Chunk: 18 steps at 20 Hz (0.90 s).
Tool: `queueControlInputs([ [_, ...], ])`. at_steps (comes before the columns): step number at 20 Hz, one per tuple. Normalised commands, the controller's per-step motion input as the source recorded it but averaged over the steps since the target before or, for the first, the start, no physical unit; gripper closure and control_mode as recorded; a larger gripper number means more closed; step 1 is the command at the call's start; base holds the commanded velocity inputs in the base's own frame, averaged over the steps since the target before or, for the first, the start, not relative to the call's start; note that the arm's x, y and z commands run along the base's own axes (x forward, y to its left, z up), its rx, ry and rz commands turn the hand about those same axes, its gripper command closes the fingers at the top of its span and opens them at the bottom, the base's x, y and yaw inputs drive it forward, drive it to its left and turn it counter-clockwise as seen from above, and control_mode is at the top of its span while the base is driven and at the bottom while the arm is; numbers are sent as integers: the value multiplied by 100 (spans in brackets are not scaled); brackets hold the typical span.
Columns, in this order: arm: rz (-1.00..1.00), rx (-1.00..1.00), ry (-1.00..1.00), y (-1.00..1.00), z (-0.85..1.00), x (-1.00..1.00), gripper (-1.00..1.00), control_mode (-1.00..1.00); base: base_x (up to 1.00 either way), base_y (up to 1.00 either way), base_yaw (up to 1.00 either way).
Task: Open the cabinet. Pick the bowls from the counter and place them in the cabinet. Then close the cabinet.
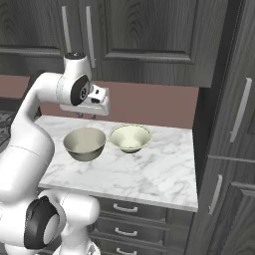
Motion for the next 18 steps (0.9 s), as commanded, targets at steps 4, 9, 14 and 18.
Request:
queueControlInputs([
  [4,0,0,-2,0,0,-11,-100,-100,0,0,0],
  [9,0,0,-4,0,17,-11,-100,-100,0,0,0],
  [14,0,-2,-8,0,74,-9,-100,-100,0,0,0],
  [18,0,-6,-18,0,84,0,-100,-100,0,0,0],
])
